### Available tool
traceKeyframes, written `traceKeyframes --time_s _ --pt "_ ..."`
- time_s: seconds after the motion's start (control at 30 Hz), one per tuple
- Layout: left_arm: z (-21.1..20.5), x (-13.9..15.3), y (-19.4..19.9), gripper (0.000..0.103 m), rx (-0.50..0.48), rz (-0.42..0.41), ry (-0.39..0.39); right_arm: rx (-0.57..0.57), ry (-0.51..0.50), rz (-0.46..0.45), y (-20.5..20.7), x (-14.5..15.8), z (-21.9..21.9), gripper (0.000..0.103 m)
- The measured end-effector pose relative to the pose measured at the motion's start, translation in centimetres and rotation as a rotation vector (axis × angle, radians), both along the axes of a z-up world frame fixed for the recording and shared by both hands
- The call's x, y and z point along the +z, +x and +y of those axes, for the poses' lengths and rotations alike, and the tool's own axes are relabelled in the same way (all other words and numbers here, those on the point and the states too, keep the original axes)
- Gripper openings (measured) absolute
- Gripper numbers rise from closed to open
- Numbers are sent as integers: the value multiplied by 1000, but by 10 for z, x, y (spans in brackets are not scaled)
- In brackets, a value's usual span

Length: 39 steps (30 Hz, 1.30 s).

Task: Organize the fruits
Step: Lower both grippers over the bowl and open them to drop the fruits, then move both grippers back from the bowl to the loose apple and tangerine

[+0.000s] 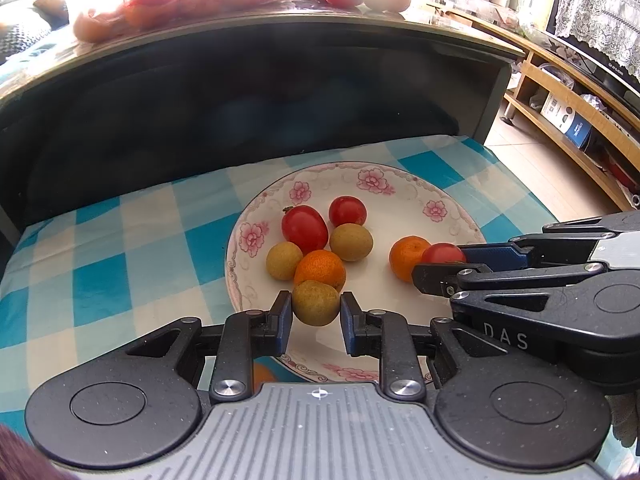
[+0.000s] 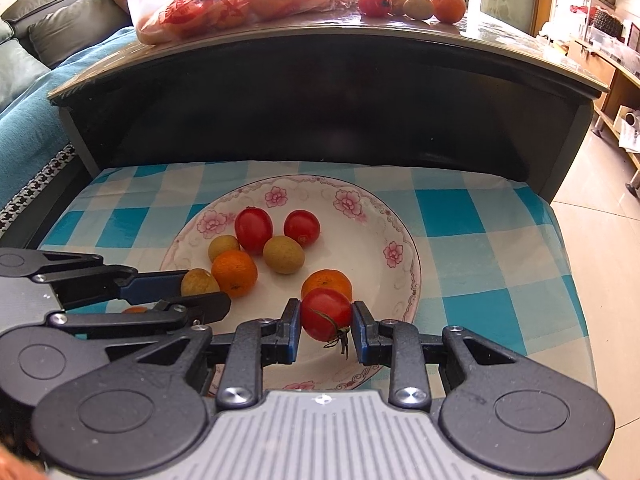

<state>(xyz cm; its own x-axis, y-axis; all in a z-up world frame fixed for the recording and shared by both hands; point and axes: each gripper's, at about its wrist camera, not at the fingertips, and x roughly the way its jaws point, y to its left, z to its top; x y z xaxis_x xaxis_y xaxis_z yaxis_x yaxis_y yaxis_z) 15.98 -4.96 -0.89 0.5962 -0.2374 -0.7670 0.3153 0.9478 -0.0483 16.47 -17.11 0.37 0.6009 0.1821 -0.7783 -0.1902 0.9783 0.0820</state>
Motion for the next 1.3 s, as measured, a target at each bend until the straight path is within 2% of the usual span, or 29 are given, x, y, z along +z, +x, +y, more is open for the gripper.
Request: traceKeyframes --time_s 0.7,1.3 --pt "-1 0 1 33 1 14 0 -16 -1 10 2 0 0 32" --pt "1 5 -2 40 10 5 -12 -44 23 10 -2 6 -4 32"
